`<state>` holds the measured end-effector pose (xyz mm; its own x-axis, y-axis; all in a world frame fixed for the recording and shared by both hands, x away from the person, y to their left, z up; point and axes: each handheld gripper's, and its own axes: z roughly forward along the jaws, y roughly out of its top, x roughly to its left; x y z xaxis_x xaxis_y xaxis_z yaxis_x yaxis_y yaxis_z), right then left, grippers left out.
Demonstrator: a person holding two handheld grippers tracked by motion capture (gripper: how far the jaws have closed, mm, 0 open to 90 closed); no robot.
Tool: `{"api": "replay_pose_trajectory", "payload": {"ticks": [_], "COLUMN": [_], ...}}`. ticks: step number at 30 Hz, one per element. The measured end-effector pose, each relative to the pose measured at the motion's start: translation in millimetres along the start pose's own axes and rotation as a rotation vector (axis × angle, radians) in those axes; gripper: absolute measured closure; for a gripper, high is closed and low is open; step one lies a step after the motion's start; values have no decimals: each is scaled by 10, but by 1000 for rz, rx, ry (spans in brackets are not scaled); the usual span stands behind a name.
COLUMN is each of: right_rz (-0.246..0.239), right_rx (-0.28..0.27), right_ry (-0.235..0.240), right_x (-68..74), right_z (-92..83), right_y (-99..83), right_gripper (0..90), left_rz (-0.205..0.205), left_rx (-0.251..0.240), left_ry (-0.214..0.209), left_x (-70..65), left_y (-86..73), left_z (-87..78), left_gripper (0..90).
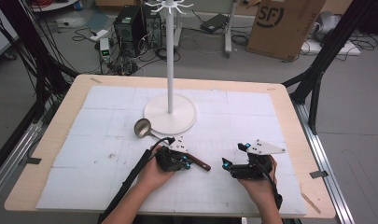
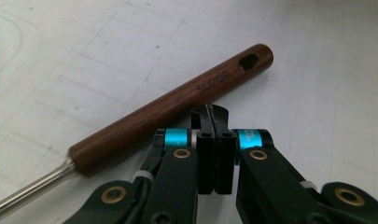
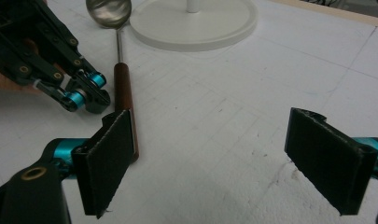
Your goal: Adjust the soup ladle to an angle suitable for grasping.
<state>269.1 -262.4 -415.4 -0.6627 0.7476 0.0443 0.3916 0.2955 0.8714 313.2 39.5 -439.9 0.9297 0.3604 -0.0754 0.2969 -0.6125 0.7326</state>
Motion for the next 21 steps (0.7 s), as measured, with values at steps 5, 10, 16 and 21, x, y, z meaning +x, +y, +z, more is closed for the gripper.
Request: {"api": "replay_pose_trajectory", "payload": {"ticks": [5, 10, 16, 21], "right_rz": [-1, -4, 3, 3], "right_rx": [-1, 4, 6, 19], "right_ry": [2, 8, 8, 12], "right_x": [-8, 10, 7, 6], "right_z": [8, 17, 21, 54], "right_y": [-2, 6, 0, -18], "right_gripper": [146, 146, 146, 146], "left_rz": [-50, -106, -134, -156], "left_rx": [-52, -104, -115, -81], "left_ry": [51, 113, 173, 213], "left_x": [169, 334, 502, 663], "left_y": [-101, -141, -146, -146], "left_z": [-247, -392, -412, -288], "left_gripper": [898, 897, 898, 898]}}
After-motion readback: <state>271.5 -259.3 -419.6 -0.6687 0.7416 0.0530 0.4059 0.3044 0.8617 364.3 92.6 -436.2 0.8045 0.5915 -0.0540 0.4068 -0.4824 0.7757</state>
